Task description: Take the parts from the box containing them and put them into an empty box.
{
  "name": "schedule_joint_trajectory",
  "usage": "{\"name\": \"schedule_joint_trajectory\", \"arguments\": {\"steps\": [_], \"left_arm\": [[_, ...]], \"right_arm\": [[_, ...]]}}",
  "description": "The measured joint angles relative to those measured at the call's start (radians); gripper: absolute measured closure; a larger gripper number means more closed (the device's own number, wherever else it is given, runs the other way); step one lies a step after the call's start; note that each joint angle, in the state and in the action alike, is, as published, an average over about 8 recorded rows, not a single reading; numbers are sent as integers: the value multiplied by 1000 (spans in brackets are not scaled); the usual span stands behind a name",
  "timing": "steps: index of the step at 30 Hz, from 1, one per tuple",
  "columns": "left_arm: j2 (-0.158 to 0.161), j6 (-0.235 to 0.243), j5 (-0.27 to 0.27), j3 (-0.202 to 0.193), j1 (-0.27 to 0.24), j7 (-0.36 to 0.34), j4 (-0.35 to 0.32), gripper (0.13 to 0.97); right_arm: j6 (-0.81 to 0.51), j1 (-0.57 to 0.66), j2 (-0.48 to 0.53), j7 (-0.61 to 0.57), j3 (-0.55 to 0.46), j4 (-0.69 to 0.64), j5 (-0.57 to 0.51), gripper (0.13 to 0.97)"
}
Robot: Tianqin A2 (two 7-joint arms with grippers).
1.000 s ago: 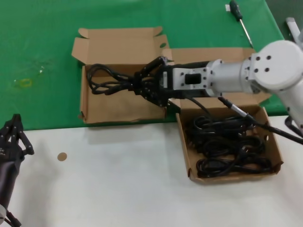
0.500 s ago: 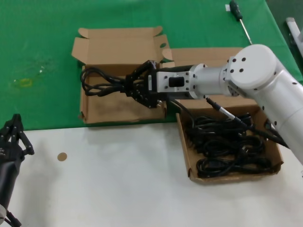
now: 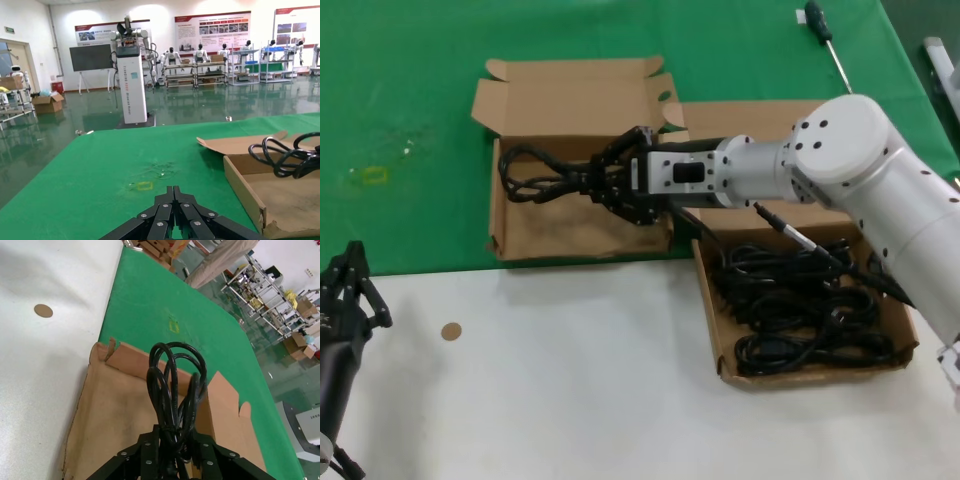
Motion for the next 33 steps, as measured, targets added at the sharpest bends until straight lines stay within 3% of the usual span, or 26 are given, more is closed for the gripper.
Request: {"name": "schedule_joint_trajectory", "arguments": {"steps": [4, 12, 16, 25, 33], "left_arm": [[0, 0, 0, 0, 0, 0, 0, 945], [0, 0, 0, 0, 0, 0, 0, 945], [0, 0, 0, 0, 0, 0, 0, 945], [0, 0, 0, 0, 0, 0, 0, 945], [0, 0, 0, 0, 0, 0, 0, 945]], "right_arm": [[8, 8, -14, -19, 4, -29, 5, 833], [18, 22, -33, -52, 13, -72, 15, 737], [19, 24, -33, -58, 16, -76, 18, 737], [9, 6, -4, -14, 19, -6, 15, 571], [14, -35, 44, 88, 17, 135, -8, 361]]}}
